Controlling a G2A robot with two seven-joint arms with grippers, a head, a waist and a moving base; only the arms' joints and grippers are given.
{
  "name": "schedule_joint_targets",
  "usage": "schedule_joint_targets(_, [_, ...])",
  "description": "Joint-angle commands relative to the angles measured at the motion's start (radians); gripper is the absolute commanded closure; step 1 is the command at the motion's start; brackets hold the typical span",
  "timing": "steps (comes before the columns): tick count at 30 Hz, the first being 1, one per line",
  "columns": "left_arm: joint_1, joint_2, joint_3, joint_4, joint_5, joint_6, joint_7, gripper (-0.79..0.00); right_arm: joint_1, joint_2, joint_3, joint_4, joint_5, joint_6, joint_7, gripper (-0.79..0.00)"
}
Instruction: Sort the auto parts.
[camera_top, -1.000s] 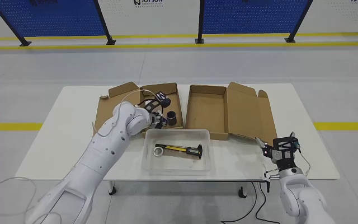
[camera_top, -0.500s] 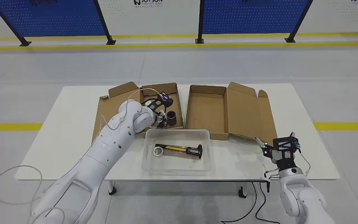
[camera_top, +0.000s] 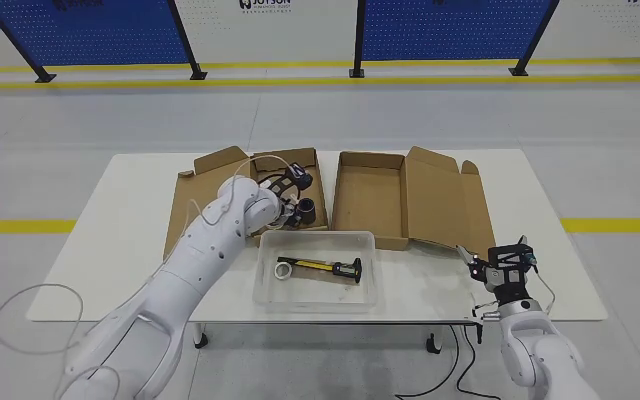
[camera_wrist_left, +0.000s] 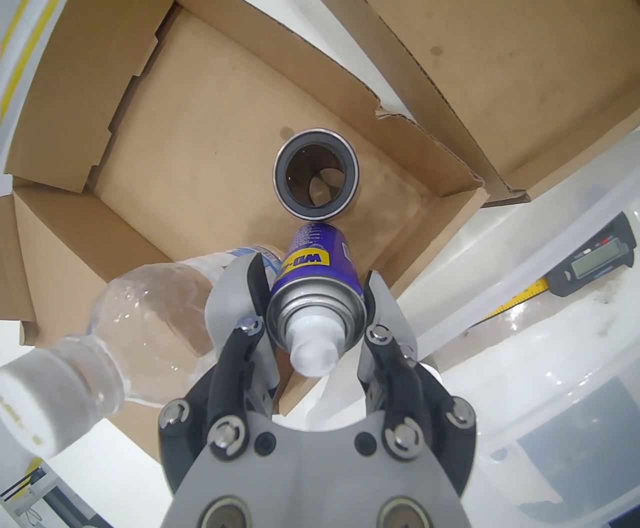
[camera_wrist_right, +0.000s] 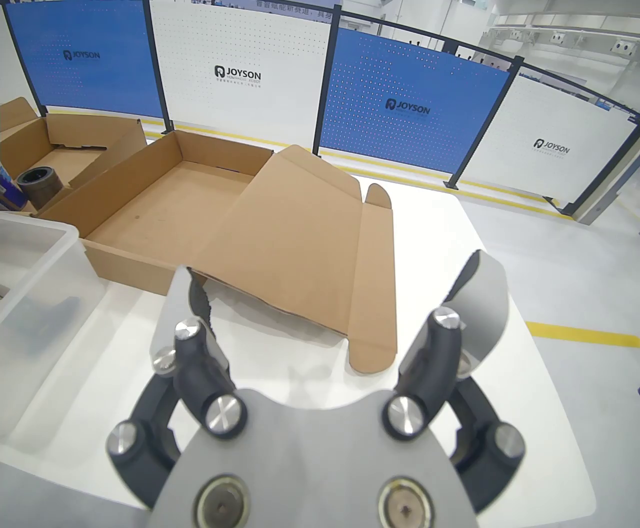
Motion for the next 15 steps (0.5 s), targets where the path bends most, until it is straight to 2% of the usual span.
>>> schedule_joint_targets(1, [-0.003,-0.003,0.002,0.008,0.001,-0.002,0.005,-0.363,0.000,0.000,0.000,0.000,0.000,0.000,0.000,-0.785])
schedule_joint_targets(4, [-0.008,-0.007,0.004,0.017,0.001,-0.006,0.009,-0.372,0.000,0.000,0.000,0.000,0.000,0.000,0.000,-0.785])
schedule_joint_targets(6, [-0.009,-0.010,0.005,0.023,0.001,-0.009,0.013,-0.456,0.000,0.000,0.000,0.000,0.000,0.000,0.000,-0.785])
schedule_joint_targets(10, [-0.010,-0.014,0.007,0.027,0.006,-0.016,0.027,-0.474,0.000,0.000,0.000,0.000,0.000,0.000,0.000,-0.785])
schedule_joint_targets(12, [-0.009,-0.014,0.005,0.022,0.010,-0.016,0.036,-0.508,0.000,0.000,0.000,0.000,0.000,0.000,0.000,-0.785])
schedule_joint_targets(13, [-0.008,-0.014,0.003,0.015,0.012,-0.016,0.040,-0.548,0.000,0.000,0.000,0.000,0.000,0.000,0.000,-0.785])
schedule_joint_targets(14, [-0.006,-0.013,0.000,0.008,0.016,-0.014,0.045,-0.646,0.000,0.000,0.000,0.000,0.000,0.000,0.000,-0.785])
schedule_joint_targets(15, [-0.004,-0.012,-0.004,-0.002,0.019,-0.014,0.047,-0.646,0.000,0.000,0.000,0.000,0.000,0.000,0.000,-0.785])
